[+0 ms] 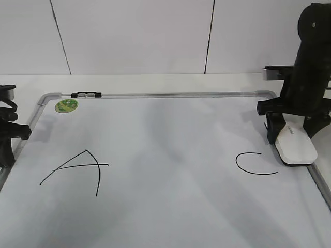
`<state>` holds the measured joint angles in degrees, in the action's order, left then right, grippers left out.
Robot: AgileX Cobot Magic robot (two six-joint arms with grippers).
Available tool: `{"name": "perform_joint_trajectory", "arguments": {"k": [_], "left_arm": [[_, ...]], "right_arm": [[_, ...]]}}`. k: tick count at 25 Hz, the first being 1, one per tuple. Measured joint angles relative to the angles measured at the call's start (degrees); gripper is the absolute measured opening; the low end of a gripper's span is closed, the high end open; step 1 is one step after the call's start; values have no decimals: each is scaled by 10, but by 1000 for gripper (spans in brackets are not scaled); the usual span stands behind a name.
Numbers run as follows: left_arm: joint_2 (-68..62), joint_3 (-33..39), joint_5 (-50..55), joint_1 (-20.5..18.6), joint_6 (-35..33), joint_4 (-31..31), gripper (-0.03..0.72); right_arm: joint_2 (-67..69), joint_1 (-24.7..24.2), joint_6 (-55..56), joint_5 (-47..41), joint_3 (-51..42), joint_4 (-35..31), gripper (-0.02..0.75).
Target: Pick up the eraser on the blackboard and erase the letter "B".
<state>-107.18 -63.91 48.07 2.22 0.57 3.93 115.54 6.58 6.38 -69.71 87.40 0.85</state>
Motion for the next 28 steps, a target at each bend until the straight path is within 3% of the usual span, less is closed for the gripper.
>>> {"name": "perform_joint_trajectory", "arguments": {"k": [15, 21, 28], "left_arm": [[0, 0, 0, 0, 0, 0, 32], [0, 0, 0, 0, 0, 0, 32], [0, 0, 0, 0, 0, 0, 32]], "right_arm": [[0, 0, 0, 0, 0, 6, 549], [0, 0, -2, 0, 0, -2, 627], [0, 0, -4, 0, 7, -3, 635]]}}
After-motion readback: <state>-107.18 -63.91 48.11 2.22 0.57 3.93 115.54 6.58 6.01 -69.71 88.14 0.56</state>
